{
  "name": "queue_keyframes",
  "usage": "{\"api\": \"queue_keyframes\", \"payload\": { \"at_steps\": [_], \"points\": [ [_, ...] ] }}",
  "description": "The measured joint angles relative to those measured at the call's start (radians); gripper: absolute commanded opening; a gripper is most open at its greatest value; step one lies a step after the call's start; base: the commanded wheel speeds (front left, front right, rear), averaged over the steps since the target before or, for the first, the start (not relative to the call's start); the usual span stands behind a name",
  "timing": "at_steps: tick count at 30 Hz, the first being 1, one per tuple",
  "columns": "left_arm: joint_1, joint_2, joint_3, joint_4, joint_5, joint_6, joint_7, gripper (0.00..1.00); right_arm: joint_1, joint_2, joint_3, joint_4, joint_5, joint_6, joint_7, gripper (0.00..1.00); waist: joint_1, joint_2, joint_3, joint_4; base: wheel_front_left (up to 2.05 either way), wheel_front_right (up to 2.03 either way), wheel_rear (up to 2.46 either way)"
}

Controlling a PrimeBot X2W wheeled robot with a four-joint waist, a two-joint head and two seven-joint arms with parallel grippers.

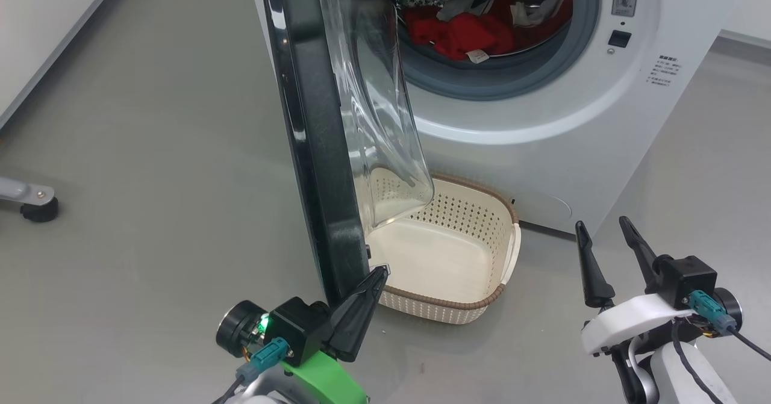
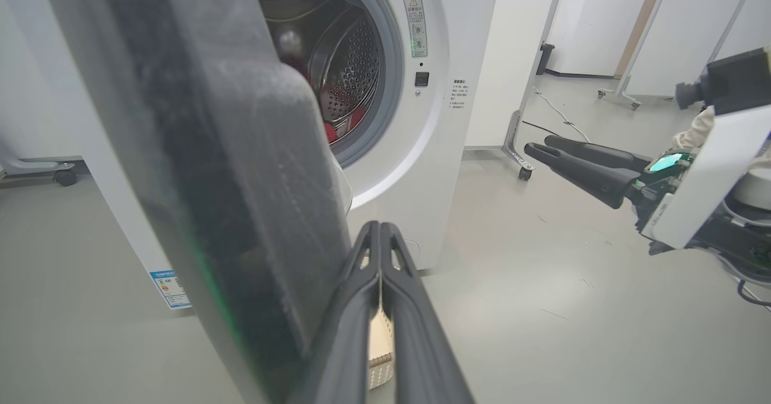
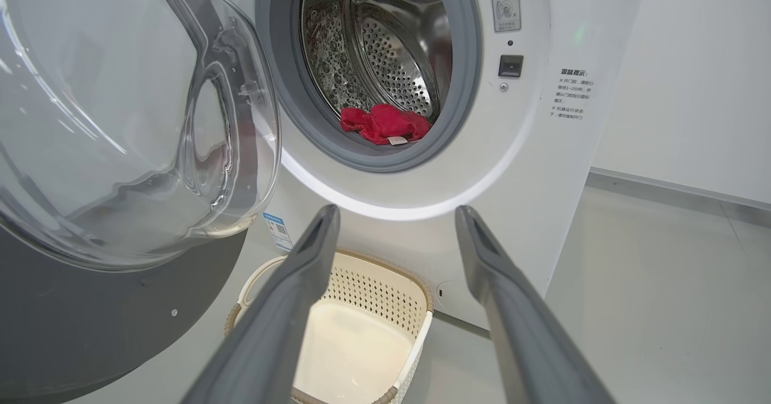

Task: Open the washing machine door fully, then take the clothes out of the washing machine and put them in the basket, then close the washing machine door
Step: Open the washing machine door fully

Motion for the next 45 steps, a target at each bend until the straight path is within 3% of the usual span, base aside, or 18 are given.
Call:
{"api": "queue_keyframes", "payload": {
  "at_steps": [12,23,45],
  "points": [
    [0.024,-0.007,0.011,0.025,-0.013,0.010,-0.015,0.00,0.000,0.007,-0.019,0.002,-0.009,0.009,0.000,1.00,0.0001,0.0000,-0.007,0.009,0.00,0.00,0.00],
    [0.038,-0.009,0.046,0.040,-0.016,0.045,-0.036,0.00,0.000,0.015,-0.024,0.005,-0.016,0.011,0.000,1.00,0.0001,0.0000,-0.018,0.018,0.00,0.00,0.00],
    [0.059,0.028,0.237,0.090,-0.069,0.104,-0.076,0.00,0.002,0.026,-0.040,0.008,-0.024,0.021,0.000,1.00,0.0001,0.0000,-0.037,0.031,0.00,0.00,0.00]
  ]
}}
